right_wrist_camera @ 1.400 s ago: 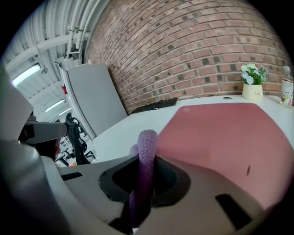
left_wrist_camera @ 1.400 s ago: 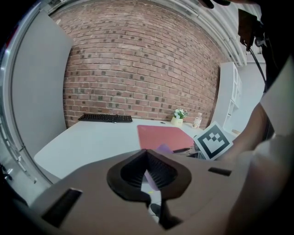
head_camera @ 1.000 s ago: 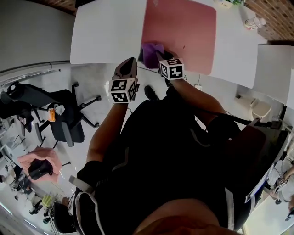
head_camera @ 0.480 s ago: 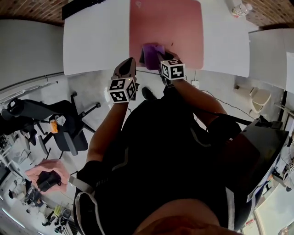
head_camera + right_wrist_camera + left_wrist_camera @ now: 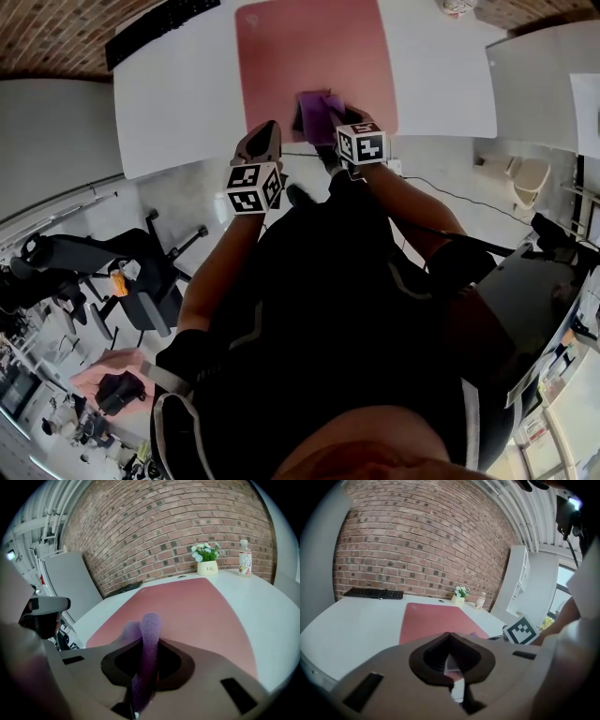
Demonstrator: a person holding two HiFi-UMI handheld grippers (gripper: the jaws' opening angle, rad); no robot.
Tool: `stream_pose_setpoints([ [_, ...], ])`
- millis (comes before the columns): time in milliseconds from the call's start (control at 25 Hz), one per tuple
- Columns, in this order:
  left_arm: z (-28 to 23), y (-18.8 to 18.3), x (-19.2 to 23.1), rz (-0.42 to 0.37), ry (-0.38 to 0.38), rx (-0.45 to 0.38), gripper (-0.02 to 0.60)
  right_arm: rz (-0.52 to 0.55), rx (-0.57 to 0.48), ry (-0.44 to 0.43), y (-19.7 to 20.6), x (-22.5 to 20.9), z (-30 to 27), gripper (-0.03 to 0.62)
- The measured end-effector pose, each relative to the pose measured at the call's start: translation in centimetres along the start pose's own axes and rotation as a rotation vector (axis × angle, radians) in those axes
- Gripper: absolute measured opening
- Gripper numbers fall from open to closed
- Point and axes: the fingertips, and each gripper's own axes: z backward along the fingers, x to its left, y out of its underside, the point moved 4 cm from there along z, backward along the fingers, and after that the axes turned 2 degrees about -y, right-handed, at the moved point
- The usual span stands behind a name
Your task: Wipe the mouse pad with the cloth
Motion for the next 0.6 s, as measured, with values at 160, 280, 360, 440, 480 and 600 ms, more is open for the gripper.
stream_pose_setpoints([
  [160, -0.7, -0.1, -0.7, -0.016, 0.021, 0.012, 0.004, -0.017, -0.016, 0.052, 0.2, -2.1, 1.5, 0.060],
  [280, -1.3, -0.5, -1.6, -0.027, 0.049, 0.015, 0.003, -0.048, -0.031, 0.097, 0.3, -3.9, 2.8, 0.060],
  [360, -1.6, -0.9, -2.1, -0.038, 0.066, 0.017, 0.004, -0.064, -0.037, 0.119, 0.3, -4.9, 3.5, 0.060],
  [440, -1.7, -1.4, -2.8, -0.048, 0.086, 0.016, 0.003, -0.070, -0.038, 0.139, 0.5, -5.7, 4.2, 0.060],
  [480, -1.7, -1.7, -3.2, -0.054, 0.100, 0.012, 0.004, -0.068, -0.037, 0.148, 0.6, -6.1, 4.5, 0.060],
  [600, -1.9, -2.5, -4.3, -0.082, 0.136, 0.000, 0.003, -0.064, -0.039, 0.163, 1.0, -7.0, 5.1, 0.060],
])
